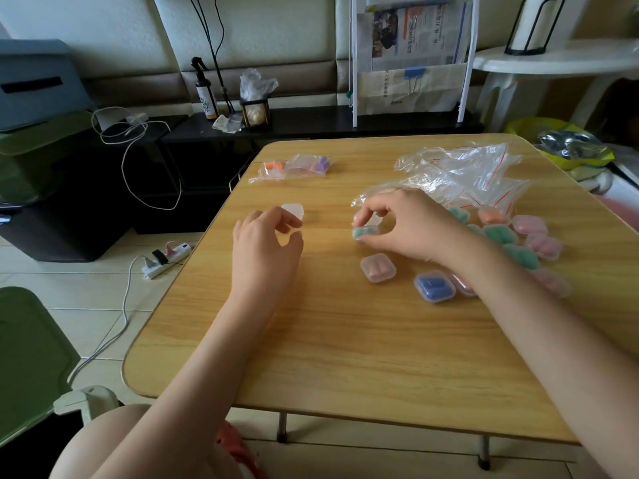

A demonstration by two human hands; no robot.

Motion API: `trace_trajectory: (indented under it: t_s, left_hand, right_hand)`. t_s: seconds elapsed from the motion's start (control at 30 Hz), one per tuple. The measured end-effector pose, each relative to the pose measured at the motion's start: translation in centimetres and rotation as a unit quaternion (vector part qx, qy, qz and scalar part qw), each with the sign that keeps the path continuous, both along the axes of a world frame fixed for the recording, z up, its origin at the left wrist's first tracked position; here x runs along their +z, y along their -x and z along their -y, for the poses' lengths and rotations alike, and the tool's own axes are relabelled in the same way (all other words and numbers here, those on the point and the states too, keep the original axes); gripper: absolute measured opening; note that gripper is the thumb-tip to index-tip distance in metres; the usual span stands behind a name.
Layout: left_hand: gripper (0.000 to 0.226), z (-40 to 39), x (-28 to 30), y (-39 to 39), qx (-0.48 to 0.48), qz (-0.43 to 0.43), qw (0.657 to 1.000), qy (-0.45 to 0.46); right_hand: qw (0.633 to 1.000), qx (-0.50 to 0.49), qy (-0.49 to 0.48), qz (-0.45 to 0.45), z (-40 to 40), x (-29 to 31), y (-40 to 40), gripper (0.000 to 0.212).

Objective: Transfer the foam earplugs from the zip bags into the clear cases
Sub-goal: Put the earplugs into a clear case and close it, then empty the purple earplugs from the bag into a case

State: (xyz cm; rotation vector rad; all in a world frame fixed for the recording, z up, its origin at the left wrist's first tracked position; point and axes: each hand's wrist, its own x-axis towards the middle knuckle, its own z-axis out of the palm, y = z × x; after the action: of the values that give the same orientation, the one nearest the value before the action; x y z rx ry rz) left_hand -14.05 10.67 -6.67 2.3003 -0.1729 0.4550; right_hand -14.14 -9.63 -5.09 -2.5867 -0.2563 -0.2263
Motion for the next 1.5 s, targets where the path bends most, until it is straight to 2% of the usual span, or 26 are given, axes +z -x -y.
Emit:
trace_trajectory:
  t_s: [0.17,0.27,0.37,0.43,0.53,0.6,0.7,0.8,0.93,1.0,1.13,1.23,1.33,1.5]
  left_hand:
    - [0.019,0.0,-0.2,-0.3,0.003,-0.011,0.999,-0.049]
    - [0.021,-0.1,-0.2,-0.4,-0.001,-0.024,0.998,-0.063]
    - [0.026,-0.1,-0.4,-0.5,-0.012,-0.062,0.994,-0.085]
    - [0.028,0.0,-0.5,-0.5,-0.029,-0.068,0.994,-0.081]
    - [0.029,0.2,-0.4,-0.4,-0.061,-0.034,0.994,-0.080]
    - [0.032,0.3,-0.3,-0.2,-0.096,-0.021,0.991,-0.091]
    - [0.041,0.7,-0.4,-0.1,-0.166,-0.030,0.976,-0.135]
    - [0.049,1.0,-0.9,-0.2,-0.216,-0.039,0.957,-0.190]
    - [0.054,1.4,-1.3,-0.3,-0.234,-0.032,0.944,-0.228]
    - [0.056,1.7,-1.4,-0.3,-0.237,-0.034,0.940,-0.243]
    - [0.049,1.9,-1.4,-0.4,-0.241,-0.015,0.933,-0.265]
    - [0.040,1.8,-1.3,-0.2,-0.215,0.015,0.944,-0.250]
    - [0.030,1.9,-1.1,0.0,-0.186,0.032,0.956,-0.224]
    - [0.015,1.4,-0.8,-0.4,-0.132,0.043,0.971,-0.196]
  right_hand:
    - [0.999,0.011,-0.029,-0.021,0.5,0.7,0.1,0.016]
    - [1.000,-0.016,-0.015,0.020,0.9,0.3,-0.1,0.022]
    - [0.998,-0.042,-0.015,0.043,1.2,0.0,-0.3,0.014]
    - [0.999,-0.039,-0.009,0.025,1.1,-0.4,-0.3,0.025]
    - [1.000,-0.001,-0.010,-0.009,0.4,-0.7,-0.2,0.029]
    - [0.998,0.039,-0.043,-0.037,-0.2,-0.9,-0.2,0.036]
    - [0.997,0.028,-0.070,0.001,0.0,-0.7,-0.6,0.041]
    - [0.997,-0.054,-0.042,0.045,1.4,-0.8,-1.2,0.043]
    - [0.994,-0.078,0.075,-0.026,2.1,-1.5,-1.2,0.037]
    - [0.991,-0.083,0.101,-0.013,1.8,-1.5,-1.4,0.034]
    - [0.983,-0.109,0.127,0.070,0.7,-0.8,-2.3,0.037]
    - [0.983,-0.093,0.115,0.104,-0.7,0.1,-3.8,0.032]
    - [0.986,-0.065,0.134,0.081,-2.5,0.9,-6.7,0.033]
    - [0.979,-0.058,0.193,-0.015,-4.5,0.1,-13.5,0.051]
